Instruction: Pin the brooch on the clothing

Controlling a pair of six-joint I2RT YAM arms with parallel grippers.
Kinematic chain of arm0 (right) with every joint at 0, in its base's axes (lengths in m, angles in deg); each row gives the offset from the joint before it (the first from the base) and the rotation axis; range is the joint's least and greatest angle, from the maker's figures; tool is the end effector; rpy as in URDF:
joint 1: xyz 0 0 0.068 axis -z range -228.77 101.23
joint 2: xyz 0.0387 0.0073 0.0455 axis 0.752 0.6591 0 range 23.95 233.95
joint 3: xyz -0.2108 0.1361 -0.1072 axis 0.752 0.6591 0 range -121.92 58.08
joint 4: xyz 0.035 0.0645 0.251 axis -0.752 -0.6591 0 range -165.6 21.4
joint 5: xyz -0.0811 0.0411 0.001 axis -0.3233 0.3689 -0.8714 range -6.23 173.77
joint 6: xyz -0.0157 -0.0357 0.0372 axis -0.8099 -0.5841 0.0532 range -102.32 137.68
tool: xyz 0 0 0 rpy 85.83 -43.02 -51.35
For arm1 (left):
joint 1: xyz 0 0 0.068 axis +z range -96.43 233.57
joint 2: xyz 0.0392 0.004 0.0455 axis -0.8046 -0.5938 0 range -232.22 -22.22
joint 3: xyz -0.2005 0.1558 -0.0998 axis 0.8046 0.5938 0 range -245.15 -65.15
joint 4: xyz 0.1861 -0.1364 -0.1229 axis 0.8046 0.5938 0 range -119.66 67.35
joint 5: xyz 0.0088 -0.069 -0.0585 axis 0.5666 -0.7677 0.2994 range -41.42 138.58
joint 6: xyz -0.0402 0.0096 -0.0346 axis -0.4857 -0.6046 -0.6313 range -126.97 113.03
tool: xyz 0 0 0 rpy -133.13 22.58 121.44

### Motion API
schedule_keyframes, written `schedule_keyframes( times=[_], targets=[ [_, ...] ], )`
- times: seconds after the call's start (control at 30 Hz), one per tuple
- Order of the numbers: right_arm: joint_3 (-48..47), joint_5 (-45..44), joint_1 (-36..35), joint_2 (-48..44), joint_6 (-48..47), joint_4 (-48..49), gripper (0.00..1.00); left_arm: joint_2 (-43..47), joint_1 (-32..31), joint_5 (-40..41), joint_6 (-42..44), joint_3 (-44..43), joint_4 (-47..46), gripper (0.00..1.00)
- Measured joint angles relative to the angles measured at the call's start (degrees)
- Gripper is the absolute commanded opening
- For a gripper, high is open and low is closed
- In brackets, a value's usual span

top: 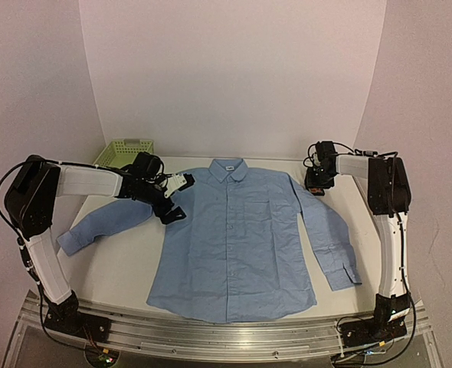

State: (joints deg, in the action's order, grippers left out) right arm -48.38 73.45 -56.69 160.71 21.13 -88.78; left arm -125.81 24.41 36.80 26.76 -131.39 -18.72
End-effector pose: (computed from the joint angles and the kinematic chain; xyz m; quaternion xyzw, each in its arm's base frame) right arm 0.5194 0.0659 0.1385 -0.0061 0.9378 -0.0509 0.3434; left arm 0.3332 -0.1943 0.1879 0.5161 0.7740 -0.0817 0.3577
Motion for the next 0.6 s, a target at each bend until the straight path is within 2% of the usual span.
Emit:
schedule_keyframes(
  times=[0.6],
  targets=[
    [0.0, -0.7, 0.0, -2.2, 1.5, -0.5, 0.36, 0.0, 0.4, 0.0, 0.9, 0.0, 0.0, 0.99]
  ],
)
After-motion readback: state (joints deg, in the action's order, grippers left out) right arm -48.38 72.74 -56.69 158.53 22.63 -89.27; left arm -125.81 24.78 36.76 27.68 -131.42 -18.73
